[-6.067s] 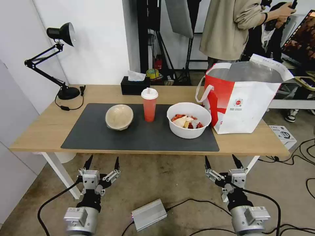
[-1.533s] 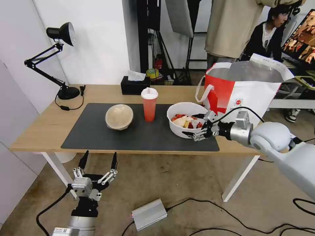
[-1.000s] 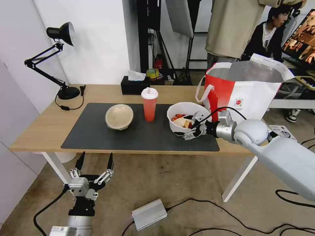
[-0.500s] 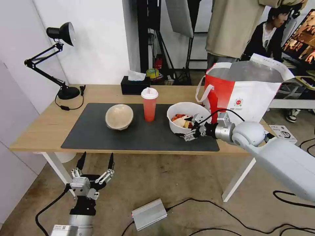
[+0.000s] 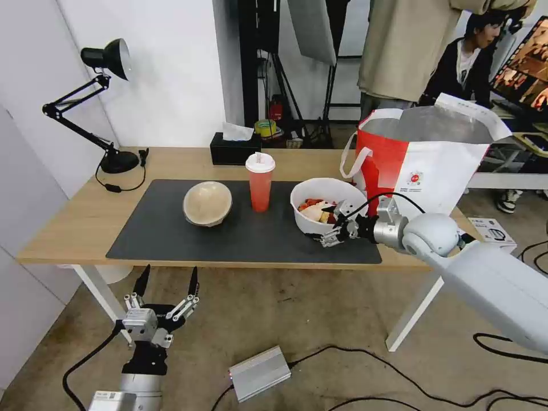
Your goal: Pick up the trash from the table and place it into the takeout bag.
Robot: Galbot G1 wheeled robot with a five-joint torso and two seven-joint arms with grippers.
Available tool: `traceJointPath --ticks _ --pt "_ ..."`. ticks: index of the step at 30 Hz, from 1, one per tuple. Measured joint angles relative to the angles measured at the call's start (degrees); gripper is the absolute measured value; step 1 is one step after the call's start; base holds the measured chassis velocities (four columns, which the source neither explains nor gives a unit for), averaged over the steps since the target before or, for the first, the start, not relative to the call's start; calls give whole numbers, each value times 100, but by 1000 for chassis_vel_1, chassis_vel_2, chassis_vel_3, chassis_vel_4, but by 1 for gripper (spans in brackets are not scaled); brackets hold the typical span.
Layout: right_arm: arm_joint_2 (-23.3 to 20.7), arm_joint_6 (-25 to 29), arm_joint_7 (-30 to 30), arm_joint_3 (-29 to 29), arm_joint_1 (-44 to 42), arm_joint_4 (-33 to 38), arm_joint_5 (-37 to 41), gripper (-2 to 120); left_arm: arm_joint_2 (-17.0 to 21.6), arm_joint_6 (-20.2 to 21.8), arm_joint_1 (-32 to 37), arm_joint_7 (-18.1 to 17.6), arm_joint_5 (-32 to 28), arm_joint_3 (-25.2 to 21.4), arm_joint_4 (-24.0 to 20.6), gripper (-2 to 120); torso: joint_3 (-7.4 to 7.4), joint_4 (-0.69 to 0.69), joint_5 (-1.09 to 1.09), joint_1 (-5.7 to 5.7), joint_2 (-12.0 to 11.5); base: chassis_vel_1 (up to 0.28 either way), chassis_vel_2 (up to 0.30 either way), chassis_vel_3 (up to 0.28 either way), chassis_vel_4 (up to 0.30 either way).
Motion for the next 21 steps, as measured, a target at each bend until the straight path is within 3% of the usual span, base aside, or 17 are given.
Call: traceJointPath --ticks 6,21 --pt "27 3 -25 -8 7 -41 -28 74 10 0 -16 0 1 -3 22 100 0 0 0 0 0 0 0 0 0" --pt "122 18 -109 -10 41 -222 -55 15 28 30 -79 2 4 22 87 100 0 0 0 0 0 0 0 0 0"
